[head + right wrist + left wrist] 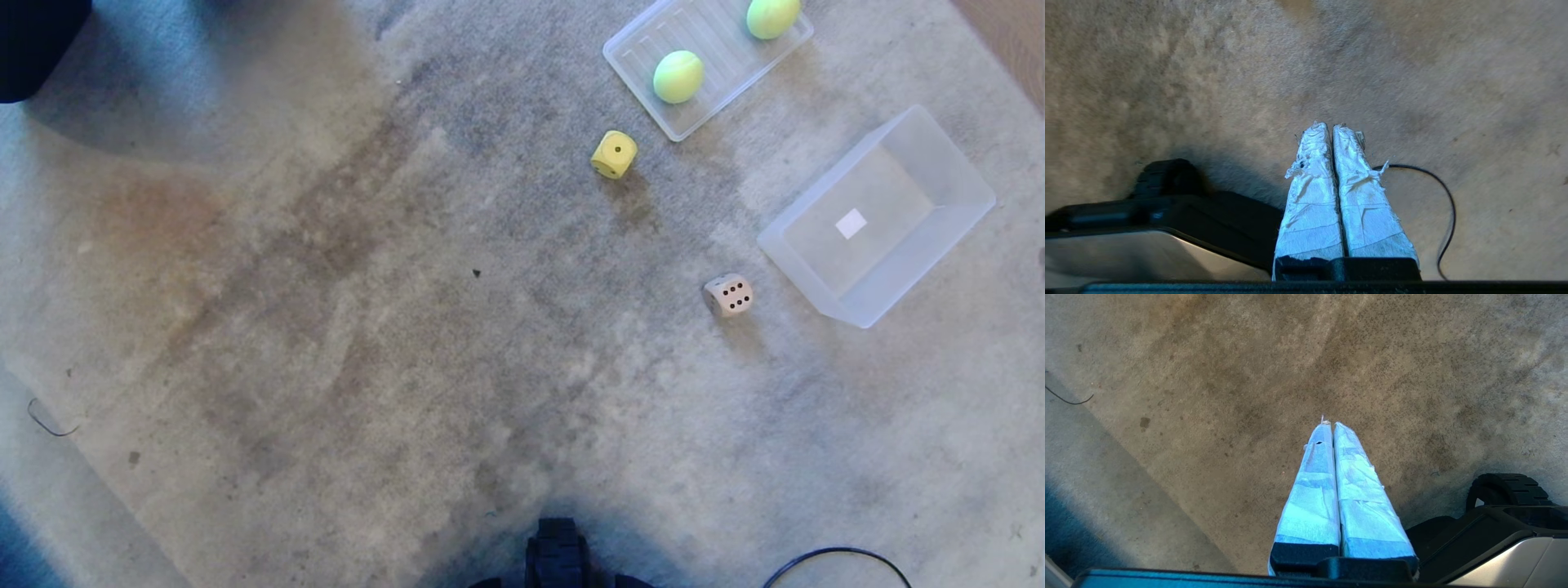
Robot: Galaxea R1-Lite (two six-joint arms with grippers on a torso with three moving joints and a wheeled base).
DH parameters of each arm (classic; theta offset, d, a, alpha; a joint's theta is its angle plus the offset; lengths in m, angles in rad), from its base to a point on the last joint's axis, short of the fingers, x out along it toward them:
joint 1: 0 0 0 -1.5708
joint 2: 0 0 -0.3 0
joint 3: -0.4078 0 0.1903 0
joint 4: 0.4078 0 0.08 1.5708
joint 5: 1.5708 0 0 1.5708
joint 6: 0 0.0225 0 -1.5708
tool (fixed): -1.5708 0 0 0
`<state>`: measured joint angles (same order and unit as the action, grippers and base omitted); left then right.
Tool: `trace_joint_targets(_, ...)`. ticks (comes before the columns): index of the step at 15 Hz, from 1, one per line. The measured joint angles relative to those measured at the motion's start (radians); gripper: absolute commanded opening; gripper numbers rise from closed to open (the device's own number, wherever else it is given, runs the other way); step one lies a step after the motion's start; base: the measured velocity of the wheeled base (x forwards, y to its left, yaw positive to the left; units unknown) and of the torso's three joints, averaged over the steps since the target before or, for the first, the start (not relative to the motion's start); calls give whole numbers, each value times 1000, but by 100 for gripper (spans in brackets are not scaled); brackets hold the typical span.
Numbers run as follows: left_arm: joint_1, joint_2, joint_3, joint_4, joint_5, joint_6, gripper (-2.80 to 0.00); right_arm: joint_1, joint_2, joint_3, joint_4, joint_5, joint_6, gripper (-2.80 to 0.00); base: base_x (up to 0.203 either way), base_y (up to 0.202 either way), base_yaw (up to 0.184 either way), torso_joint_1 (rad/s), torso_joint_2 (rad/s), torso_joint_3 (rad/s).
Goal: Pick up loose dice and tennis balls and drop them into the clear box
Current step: Pick up toys out of the box
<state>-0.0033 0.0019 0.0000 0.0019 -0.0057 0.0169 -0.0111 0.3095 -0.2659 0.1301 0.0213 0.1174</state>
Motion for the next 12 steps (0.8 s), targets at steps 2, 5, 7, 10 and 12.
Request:
trace_joint_targets(2,1,0,0,0,0,0,-280,0,237,-85,-74,32,49,-280,0,0,0,0,0,0)
trace_joint_targets(5,1,0,0,0,0,0,-280,3,621,-158,-296,61,100,-280,0,0,0,0,0,0)
trace_joint_targets(7,0,0,0,0,0,0,-280,21,855,-183,-474,70,137,0,0,0,0,0,0,0)
trace_joint_targets(10,1,0,0,0,0,0,-280,102,1154,-213,-751,68,205,0,0,0,0,0,0,0)
trace_joint_targets(12,1,0,0,0,0,0,-280,153,1295,-241,-896,54,215,0,0,0,0,0,0,0)
